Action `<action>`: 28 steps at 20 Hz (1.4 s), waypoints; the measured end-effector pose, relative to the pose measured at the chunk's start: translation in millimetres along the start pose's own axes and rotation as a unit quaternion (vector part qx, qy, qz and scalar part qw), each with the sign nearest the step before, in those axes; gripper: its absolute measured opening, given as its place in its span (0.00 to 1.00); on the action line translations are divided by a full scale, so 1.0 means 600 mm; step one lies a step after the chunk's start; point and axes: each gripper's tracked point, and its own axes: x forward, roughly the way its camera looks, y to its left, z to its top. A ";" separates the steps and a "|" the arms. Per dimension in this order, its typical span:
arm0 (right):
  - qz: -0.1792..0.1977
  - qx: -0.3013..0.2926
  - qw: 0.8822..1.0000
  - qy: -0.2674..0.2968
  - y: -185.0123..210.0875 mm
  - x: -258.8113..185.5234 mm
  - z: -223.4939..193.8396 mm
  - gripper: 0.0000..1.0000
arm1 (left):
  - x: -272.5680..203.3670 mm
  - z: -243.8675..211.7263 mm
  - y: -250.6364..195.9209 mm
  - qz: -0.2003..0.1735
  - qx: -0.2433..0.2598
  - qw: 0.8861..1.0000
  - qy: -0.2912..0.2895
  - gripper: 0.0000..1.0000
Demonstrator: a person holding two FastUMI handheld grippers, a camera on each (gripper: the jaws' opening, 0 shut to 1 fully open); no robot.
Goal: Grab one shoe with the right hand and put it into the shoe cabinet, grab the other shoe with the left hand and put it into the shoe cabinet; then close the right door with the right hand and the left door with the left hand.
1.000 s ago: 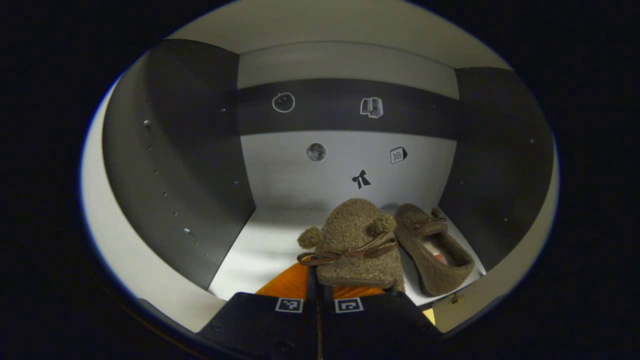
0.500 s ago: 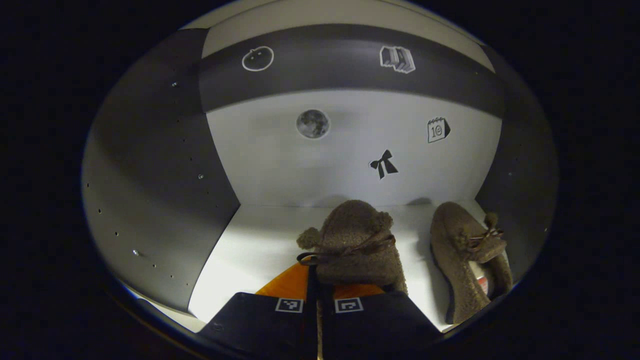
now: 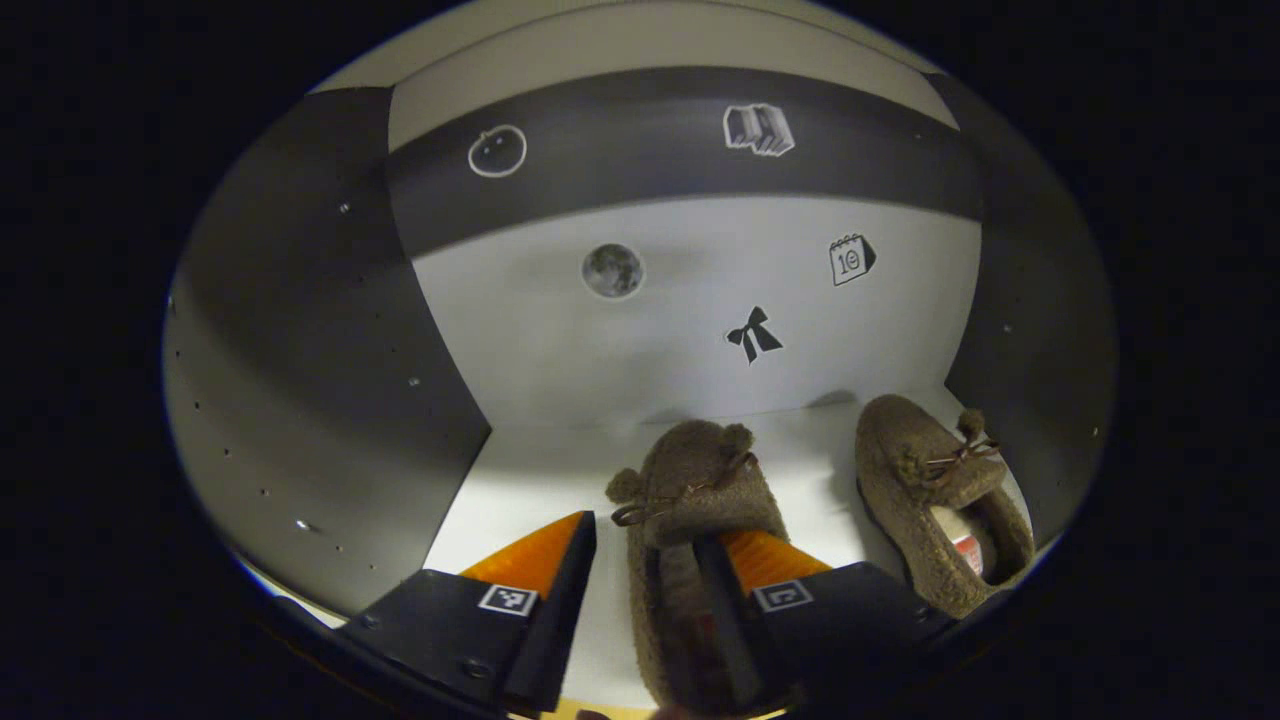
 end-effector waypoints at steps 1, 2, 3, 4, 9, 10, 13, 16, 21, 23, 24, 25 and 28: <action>-0.003 0.001 1.000 -0.001 -0.006 -0.001 0.001 0.98 | -0.014 0.000 -0.002 -0.002 0.000 1.000 -0.010 0.69; -0.005 0.002 1.000 -0.001 -0.013 -0.001 0.002 0.98 | -0.029 0.003 -0.004 -0.006 -0.002 1.000 -0.023 0.75; -0.006 0.003 1.000 -0.001 -0.020 -0.001 0.003 0.98 | -0.046 0.011 -0.006 -0.010 -0.004 0.999 -0.045 0.78; -0.004 0.004 1.000 -0.001 -0.023 -0.001 0.006 0.98 | -0.065 0.017 -0.003 -0.009 -0.004 0.998 -0.064 0.84; -0.011 -0.005 1.000 -0.013 -0.062 0.003 0.032 0.98 | -0.170 0.040 0.000 -0.019 -0.012 0.990 -0.143 0.97; -0.018 -0.006 1.000 -0.017 -0.076 0.006 0.038 0.98 | -0.193 0.042 -0.007 -0.030 -0.018 0.987 -0.155 0.96; -0.035 -0.001 0.999 -0.022 -0.116 0.018 0.055 0.98 | -0.265 0.038 -0.019 -0.052 -0.029 0.981 -0.186 0.96; -0.052 0.000 0.998 -0.032 -0.151 0.036 0.075 0.98 | -0.336 0.028 -0.021 -0.050 -0.026 0.973 -0.222 0.96; -0.064 -0.005 0.997 -0.045 -0.187 0.075 0.099 0.98 | -0.431 -0.013 -0.028 -0.063 -0.045 0.965 -0.251 1.00; -0.062 -0.001 0.997 -0.044 -0.186 0.090 0.099 0.98 | -0.453 -0.035 -0.026 -0.060 -0.034 0.966 -0.248 0.98; -0.060 -0.001 0.997 -0.043 -0.182 0.095 0.098 0.98 | -0.463 -0.043 -0.031 -0.066 -0.034 0.966 -0.246 0.96; -0.057 -0.004 0.997 -0.043 -0.181 0.100 0.098 0.98 | -0.475 -0.053 -0.032 -0.072 -0.039 0.966 -0.243 0.99; -0.059 -0.009 0.997 -0.045 -0.178 0.106 0.100 0.98 | -0.515 -0.074 -0.024 -0.078 -0.048 0.963 -0.254 0.97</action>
